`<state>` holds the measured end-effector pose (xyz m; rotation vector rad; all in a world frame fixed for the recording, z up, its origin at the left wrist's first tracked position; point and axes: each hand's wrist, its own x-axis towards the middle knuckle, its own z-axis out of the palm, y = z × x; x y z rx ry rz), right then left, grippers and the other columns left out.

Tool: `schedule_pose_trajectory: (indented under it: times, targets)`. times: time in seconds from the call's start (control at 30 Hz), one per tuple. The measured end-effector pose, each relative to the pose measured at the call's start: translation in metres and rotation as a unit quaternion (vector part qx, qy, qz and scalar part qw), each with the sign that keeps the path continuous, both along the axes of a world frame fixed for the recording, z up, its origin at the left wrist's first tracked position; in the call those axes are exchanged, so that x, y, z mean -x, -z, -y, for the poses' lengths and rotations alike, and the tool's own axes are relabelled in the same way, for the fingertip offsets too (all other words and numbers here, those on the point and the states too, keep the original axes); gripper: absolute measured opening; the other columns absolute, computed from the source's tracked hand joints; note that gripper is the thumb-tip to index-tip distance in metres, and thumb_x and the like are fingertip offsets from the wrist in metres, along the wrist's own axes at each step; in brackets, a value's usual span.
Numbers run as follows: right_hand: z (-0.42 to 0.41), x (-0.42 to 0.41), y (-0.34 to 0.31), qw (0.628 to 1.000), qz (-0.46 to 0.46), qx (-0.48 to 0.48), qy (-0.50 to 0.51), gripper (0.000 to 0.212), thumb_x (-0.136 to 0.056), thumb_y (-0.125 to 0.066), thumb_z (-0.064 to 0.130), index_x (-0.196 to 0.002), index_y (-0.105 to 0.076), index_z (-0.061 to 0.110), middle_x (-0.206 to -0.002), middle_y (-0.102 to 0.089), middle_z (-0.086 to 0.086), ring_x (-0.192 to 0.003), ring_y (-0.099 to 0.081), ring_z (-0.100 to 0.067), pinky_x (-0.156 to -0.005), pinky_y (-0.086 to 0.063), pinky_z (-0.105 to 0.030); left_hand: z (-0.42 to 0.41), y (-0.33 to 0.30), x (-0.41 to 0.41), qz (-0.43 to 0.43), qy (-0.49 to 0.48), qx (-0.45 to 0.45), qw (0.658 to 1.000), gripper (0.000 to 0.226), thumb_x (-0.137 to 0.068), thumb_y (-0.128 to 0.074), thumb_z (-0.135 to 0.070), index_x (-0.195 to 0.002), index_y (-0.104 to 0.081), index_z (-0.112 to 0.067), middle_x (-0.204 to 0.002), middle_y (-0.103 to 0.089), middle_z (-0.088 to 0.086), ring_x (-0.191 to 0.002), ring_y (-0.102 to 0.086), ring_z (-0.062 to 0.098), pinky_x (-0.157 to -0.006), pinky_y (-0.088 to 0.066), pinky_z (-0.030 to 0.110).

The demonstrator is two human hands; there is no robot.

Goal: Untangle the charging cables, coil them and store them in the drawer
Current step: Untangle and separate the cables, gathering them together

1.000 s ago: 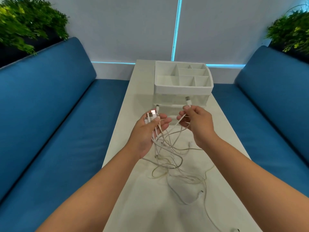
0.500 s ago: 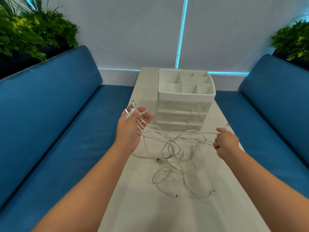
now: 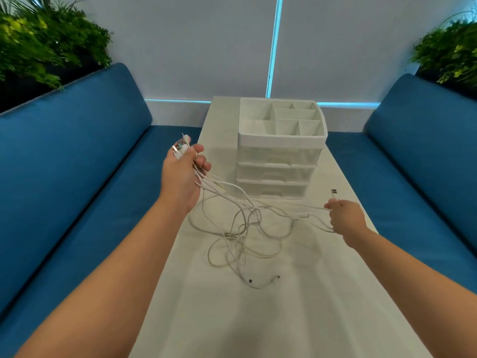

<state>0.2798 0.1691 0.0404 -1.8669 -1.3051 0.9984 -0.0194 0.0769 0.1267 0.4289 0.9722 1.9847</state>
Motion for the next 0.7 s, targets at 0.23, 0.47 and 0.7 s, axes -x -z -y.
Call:
schedule_pose_trajectory:
  times: [0.23, 0.47, 0.7]
  targets:
    - [0.033, 0.010, -0.014, 0.970, -0.007, 0.007, -0.245, 0.044, -0.085, -0.070, 0.044, -0.082, -0.060, 0.002, -0.055, -0.042, 0.003, -0.046, -0.039, -0.010, -0.046, -0.035, -0.021, -0.008, -0.005, -0.001, -0.071, -0.031, 0.056, 0.995, 0.022, -0.101, -0.041, 0.000, -0.117, -0.048, -0.013, -0.086, -0.058, 0.002, -0.051, -0.040, 0.005, -0.043, -0.034, 0.016]
    - [0.016, -0.012, -0.025, 0.974, 0.111, -0.032, -0.196, 0.024, -0.087, -0.071, 0.024, -0.071, -0.059, 0.010, -0.086, -0.067, -0.003, -0.059, -0.047, -0.016, -0.054, -0.035, -0.027, -0.010, -0.014, 0.003, -0.177, -0.061, 0.090, 0.978, 0.022, -0.095, -0.039, 0.000, -0.104, -0.049, -0.018, -0.085, -0.057, -0.002, -0.049, -0.035, 0.004, -0.042, -0.030, 0.017]
    - [0.001, -0.006, -0.077, 0.996, -0.032, -0.075, -0.020, 0.024, -0.096, -0.058, 0.025, -0.090, -0.068, 0.004, -0.065, -0.046, 0.001, -0.059, -0.043, -0.020, -0.051, -0.043, -0.028, -0.015, -0.068, 0.010, -0.150, -0.088, 0.013, 0.985, 0.021, -0.095, -0.039, 0.003, -0.095, -0.048, -0.016, -0.079, -0.053, -0.001, -0.049, -0.032, 0.006, -0.043, -0.024, 0.018]
